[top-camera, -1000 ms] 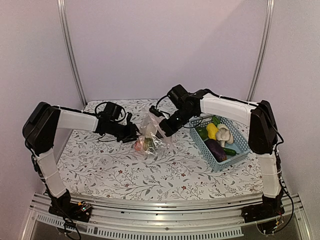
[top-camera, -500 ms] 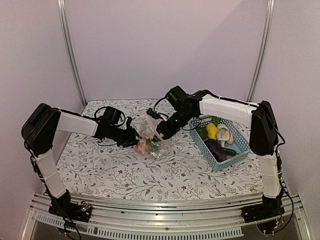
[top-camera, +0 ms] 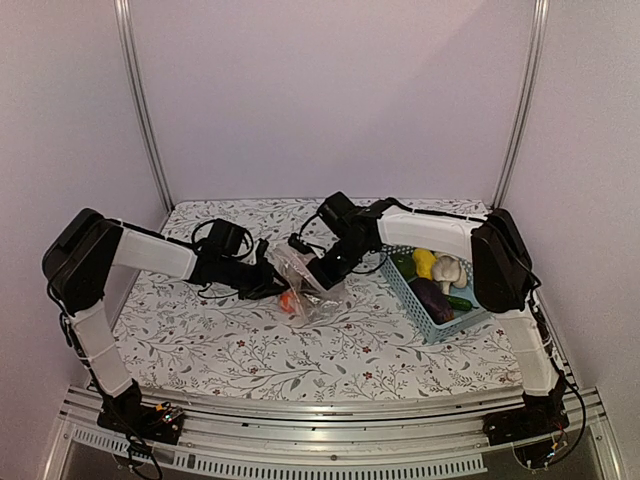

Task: Open the zip-top bag and remove the fake food
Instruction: Adjust the zipper on the food storage bag at the center of the board.

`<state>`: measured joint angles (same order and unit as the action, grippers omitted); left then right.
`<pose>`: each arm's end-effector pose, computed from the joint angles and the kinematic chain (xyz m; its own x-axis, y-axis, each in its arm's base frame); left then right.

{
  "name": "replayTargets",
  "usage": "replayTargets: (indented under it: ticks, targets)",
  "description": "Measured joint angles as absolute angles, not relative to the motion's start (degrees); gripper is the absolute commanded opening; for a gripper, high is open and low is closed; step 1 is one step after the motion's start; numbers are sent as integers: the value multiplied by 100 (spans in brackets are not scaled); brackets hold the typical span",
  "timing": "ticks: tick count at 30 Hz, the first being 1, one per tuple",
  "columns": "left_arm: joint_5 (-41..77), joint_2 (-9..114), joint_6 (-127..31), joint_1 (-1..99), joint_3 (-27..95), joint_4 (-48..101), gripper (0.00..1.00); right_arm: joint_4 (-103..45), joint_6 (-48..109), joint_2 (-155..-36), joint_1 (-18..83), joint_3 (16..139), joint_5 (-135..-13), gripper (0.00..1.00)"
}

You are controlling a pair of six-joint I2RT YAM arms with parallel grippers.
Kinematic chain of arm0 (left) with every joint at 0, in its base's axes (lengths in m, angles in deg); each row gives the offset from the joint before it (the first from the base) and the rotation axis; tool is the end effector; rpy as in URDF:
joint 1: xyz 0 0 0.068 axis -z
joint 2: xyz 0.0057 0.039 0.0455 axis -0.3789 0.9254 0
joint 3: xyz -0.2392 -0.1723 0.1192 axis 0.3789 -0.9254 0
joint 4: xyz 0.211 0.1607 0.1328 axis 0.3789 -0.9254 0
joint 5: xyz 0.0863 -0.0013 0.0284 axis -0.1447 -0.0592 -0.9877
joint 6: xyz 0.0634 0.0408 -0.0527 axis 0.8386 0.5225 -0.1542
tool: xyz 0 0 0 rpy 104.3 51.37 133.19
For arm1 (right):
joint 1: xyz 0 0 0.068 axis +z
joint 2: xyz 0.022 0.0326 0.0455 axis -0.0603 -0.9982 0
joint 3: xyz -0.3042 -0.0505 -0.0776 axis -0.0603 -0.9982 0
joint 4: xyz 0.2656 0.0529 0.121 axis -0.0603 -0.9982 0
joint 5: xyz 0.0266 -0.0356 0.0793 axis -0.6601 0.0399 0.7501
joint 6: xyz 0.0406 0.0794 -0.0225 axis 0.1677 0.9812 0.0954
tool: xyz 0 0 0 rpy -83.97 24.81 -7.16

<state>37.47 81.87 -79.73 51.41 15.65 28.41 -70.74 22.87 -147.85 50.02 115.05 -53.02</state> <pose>0.3505 -0.2397 0.1261 -0.9508 -0.1659 -0.2617 0.0772 0.6910 -0.7187 0.3751 0.4537 0.1695 -0.5926 -0.6503 -0.4754 -0.8027 0.4279 0.4154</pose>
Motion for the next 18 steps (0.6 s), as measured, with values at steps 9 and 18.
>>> replayTargets:
  ticks: [9,18]
  targets:
    - [3751,8187,-8004,5189,1565,2843,15,-7015,2919,-15032,4981,11905,-5518,39]
    - [3792,8187,-8063,5207,1565,2849,0,-6882,3273,-15463,4917,12421,-5396,35]
